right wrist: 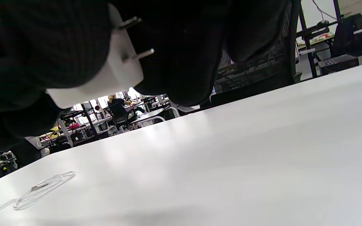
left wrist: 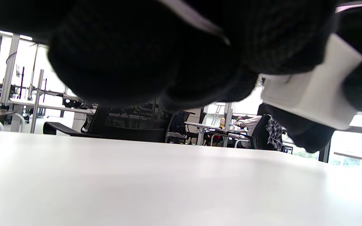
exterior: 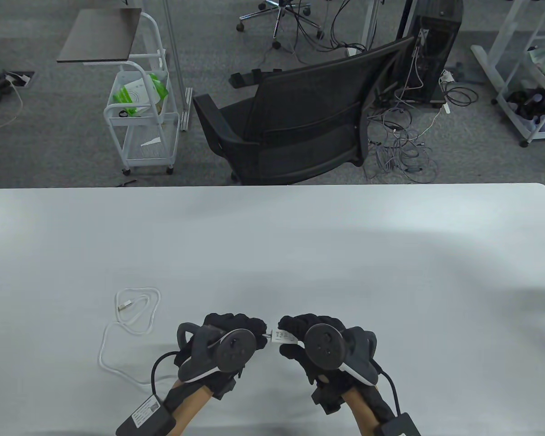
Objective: Remove USB cable from charger head with left hand
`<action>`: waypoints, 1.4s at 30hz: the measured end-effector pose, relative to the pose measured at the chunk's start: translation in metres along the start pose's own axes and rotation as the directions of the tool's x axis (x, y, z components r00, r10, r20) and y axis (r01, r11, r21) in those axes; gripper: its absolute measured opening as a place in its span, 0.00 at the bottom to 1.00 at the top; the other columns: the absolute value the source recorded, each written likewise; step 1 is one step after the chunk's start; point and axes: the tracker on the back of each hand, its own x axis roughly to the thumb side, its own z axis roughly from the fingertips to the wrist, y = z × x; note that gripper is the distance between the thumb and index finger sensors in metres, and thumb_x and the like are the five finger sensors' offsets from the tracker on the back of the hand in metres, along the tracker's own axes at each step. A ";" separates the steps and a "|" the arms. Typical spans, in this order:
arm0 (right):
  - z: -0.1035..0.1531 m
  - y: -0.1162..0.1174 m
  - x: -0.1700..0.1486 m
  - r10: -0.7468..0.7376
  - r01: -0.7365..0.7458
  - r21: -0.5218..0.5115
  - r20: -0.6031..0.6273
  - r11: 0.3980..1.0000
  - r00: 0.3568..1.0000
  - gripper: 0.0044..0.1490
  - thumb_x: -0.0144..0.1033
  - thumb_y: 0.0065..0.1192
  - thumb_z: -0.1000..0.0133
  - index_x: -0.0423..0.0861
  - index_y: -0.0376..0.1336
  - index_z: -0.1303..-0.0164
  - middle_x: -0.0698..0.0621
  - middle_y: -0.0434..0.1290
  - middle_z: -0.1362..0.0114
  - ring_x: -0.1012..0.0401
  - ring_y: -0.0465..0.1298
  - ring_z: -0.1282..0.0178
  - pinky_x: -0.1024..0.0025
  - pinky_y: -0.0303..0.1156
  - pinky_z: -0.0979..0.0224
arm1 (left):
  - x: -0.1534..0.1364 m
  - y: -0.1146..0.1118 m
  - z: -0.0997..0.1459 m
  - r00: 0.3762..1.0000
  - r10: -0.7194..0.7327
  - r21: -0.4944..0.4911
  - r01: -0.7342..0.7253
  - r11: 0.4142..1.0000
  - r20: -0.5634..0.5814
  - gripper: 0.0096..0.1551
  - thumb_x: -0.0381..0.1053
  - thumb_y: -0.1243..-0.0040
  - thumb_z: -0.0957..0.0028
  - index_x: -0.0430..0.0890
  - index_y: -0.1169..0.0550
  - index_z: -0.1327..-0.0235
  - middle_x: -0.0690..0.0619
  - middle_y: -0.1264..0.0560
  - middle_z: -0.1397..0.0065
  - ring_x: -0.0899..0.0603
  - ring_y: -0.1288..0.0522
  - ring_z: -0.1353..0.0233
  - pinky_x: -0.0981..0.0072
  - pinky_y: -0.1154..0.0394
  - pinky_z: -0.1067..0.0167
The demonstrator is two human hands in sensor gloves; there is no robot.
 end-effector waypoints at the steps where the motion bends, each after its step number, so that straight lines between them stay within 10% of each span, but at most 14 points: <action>1: 0.000 -0.001 -0.001 -0.002 0.002 -0.001 0.001 1.000 1.000 0.39 0.57 0.75 0.66 0.61 0.70 0.41 0.60 0.80 0.36 0.61 0.86 0.39 0.52 0.73 0.27 | 0.001 0.001 -0.001 1.000 0.002 0.002 -0.002 1.000 0.012 0.25 0.60 0.35 0.71 0.53 0.08 0.67 0.57 0.07 0.69 0.47 0.12 0.75 0.50 0.19 0.68; 16: 0.003 -0.016 -0.006 0.037 -0.036 -0.041 0.012 0.998 0.999 0.38 0.54 0.76 0.68 0.61 0.72 0.43 0.60 0.82 0.37 0.61 0.87 0.39 0.52 0.74 0.28 | 0.014 0.008 -0.002 0.998 -0.023 0.002 0.022 1.000 0.056 0.23 0.58 0.35 0.69 0.52 0.08 0.66 0.56 0.07 0.70 0.48 0.14 0.77 0.52 0.19 0.73; 18: 0.005 -0.022 -0.021 0.242 -0.246 -0.115 -0.052 0.962 0.969 0.39 0.53 0.77 0.71 0.62 0.72 0.45 0.61 0.82 0.38 0.61 0.87 0.39 0.53 0.75 0.28 | 0.000 0.011 -0.001 0.987 -0.163 0.013 0.163 0.987 -0.010 0.23 0.57 0.35 0.70 0.52 0.08 0.67 0.57 0.07 0.69 0.48 0.14 0.76 0.52 0.19 0.71; 22: 0.005 -0.026 -0.059 0.167 -0.182 -0.078 -0.169 0.980 0.971 0.38 0.52 0.77 0.68 0.60 0.72 0.43 0.58 0.82 0.37 0.59 0.86 0.39 0.50 0.74 0.28 | -0.038 0.007 0.002 0.990 0.076 -0.018 -0.078 0.997 -0.120 0.24 0.54 0.35 0.66 0.48 0.10 0.60 0.53 0.08 0.63 0.45 0.14 0.72 0.49 0.21 0.68; 30: 0.002 -0.021 -0.064 0.201 -0.225 -0.085 -0.229 0.971 0.953 0.39 0.55 0.74 0.63 0.58 0.69 0.40 0.55 0.75 0.32 0.57 0.81 0.36 0.46 0.70 0.26 | -0.030 0.005 0.005 0.996 0.024 -0.032 -0.026 0.999 -0.087 0.24 0.53 0.33 0.65 0.52 0.10 0.56 0.55 0.07 0.58 0.45 0.11 0.66 0.48 0.19 0.62; 42: -0.005 0.007 -0.105 0.311 -0.292 0.108 -0.390 0.950 0.867 0.40 0.54 0.76 0.64 0.60 0.68 0.38 0.57 0.80 0.36 0.58 0.85 0.39 0.49 0.72 0.27 | -0.019 -0.003 0.006 0.997 -0.038 -0.067 0.033 0.997 -0.071 0.24 0.57 0.30 0.68 0.56 0.09 0.59 0.54 0.10 0.52 0.47 0.12 0.63 0.49 0.20 0.60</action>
